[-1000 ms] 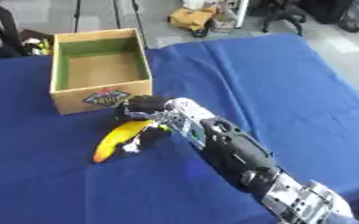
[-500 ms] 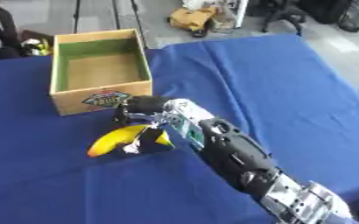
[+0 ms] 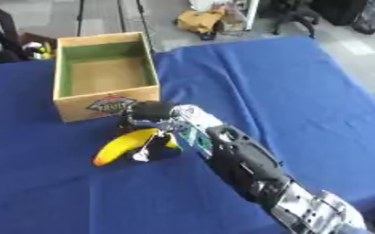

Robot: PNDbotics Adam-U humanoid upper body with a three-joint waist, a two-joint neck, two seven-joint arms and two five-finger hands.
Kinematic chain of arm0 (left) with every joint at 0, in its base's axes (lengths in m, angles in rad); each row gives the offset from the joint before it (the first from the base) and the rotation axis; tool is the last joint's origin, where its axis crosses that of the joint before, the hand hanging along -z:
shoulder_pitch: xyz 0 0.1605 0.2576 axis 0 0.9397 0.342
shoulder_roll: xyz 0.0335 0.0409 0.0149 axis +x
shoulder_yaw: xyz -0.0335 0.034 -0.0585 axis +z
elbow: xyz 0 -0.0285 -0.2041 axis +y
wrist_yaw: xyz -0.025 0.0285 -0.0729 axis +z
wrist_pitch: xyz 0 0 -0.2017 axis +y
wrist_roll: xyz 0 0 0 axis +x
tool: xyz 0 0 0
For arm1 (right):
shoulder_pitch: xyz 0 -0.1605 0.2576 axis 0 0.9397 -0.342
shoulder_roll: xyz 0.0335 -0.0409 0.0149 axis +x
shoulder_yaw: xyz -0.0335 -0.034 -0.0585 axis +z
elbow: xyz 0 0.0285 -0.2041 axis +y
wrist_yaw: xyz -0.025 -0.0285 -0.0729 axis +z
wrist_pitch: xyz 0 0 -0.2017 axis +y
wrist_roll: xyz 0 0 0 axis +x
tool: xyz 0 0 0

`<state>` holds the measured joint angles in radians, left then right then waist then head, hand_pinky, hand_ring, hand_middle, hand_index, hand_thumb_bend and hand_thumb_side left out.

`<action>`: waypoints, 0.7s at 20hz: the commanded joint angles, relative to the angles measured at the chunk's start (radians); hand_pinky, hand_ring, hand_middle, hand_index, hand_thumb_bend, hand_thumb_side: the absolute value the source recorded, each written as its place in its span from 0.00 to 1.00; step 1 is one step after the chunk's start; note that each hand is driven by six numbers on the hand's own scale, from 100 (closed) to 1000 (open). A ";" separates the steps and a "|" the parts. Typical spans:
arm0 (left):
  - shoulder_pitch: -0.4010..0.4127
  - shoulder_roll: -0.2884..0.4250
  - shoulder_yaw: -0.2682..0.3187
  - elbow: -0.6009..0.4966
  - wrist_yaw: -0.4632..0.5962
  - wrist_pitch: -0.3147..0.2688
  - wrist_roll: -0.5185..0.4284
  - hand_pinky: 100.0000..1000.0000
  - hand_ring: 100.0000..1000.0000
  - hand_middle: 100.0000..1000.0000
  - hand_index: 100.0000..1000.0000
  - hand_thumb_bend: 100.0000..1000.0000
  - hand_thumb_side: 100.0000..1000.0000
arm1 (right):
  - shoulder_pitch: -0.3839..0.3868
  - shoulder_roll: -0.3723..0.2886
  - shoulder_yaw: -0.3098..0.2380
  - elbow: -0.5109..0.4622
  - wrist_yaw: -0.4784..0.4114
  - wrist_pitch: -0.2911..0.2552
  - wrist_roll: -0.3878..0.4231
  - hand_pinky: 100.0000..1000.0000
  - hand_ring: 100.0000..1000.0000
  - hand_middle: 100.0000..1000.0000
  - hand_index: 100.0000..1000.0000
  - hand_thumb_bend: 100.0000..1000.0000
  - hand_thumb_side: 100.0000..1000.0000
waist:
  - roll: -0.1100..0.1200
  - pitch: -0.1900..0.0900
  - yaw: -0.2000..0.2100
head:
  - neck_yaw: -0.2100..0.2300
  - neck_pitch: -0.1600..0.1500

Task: Pick up objects on the table and place them in the box.

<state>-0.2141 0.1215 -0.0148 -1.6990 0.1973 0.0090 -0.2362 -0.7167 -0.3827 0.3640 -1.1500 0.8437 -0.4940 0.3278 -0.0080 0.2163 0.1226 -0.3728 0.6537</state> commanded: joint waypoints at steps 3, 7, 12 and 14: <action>-0.013 0.001 0.000 -0.022 0.004 0.000 0.002 0.55 0.72 0.51 0.53 0.11 1.00 | 0.003 -0.026 0.004 0.006 0.000 0.010 0.006 0.48 0.43 0.42 0.57 0.04 0.24 | 0.003 -0.013 -0.004 | 0.001 -0.005; -0.012 0.002 0.000 -0.022 0.004 0.001 0.002 0.55 0.72 0.51 0.53 0.11 1.00 | 0.000 -0.041 0.002 -0.018 -0.026 0.017 0.022 0.48 0.43 0.42 0.57 0.05 0.25 | 0.001 -0.015 -0.007 | 0.002 -0.003; -0.011 0.004 0.001 -0.021 0.004 0.001 0.003 0.55 0.72 0.51 0.53 0.12 1.00 | -0.003 -0.082 -0.009 -0.073 -0.076 0.033 0.046 0.48 0.43 0.42 0.57 0.06 0.23 | -0.003 -0.019 -0.012 | 0.005 -0.001; -0.010 0.005 0.001 -0.021 0.004 0.001 0.003 0.55 0.72 0.51 0.53 0.12 1.00 | -0.003 -0.100 -0.016 -0.096 -0.092 0.044 0.050 0.48 0.43 0.42 0.57 0.06 0.22 | -0.004 -0.021 -0.013 | 0.004 0.000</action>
<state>-0.2140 0.1215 -0.0148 -1.6992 0.1973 0.0091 -0.2361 -0.7039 -0.4457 0.3624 -1.2128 0.7689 -0.4562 0.3742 -0.0126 0.2156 0.1103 -0.3713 0.6539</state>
